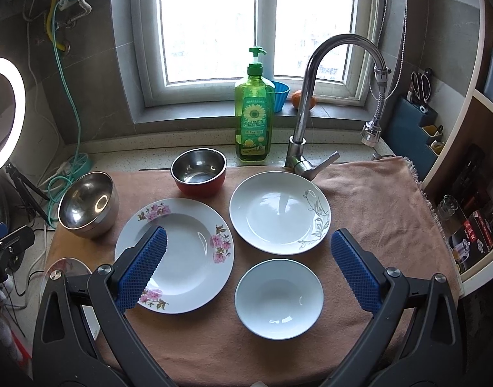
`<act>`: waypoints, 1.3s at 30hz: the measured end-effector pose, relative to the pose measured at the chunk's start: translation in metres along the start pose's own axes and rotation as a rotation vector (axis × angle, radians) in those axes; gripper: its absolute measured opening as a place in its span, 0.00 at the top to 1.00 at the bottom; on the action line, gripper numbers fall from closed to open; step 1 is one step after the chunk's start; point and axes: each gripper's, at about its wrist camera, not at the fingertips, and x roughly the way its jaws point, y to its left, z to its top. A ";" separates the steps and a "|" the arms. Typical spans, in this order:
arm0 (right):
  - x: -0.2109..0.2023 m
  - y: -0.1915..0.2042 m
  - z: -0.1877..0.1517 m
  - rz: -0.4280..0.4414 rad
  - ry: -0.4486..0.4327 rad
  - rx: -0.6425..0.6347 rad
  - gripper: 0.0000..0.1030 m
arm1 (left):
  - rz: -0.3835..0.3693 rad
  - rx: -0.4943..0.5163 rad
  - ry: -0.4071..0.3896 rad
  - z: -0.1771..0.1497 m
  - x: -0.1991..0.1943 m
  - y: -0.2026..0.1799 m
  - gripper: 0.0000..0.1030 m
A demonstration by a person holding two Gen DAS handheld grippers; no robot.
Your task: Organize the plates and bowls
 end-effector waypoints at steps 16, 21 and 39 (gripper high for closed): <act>0.045 -0.080 0.013 0.157 0.130 0.161 0.17 | -0.019 -0.119 0.117 -0.014 0.037 0.036 0.17; 0.064 -0.060 0.029 0.282 0.177 0.050 0.28 | -0.055 -0.146 0.145 -0.022 0.041 0.033 0.30; 0.187 -0.005 0.057 0.659 0.491 -0.272 0.54 | -0.044 -0.403 0.174 -0.081 0.043 -0.030 0.55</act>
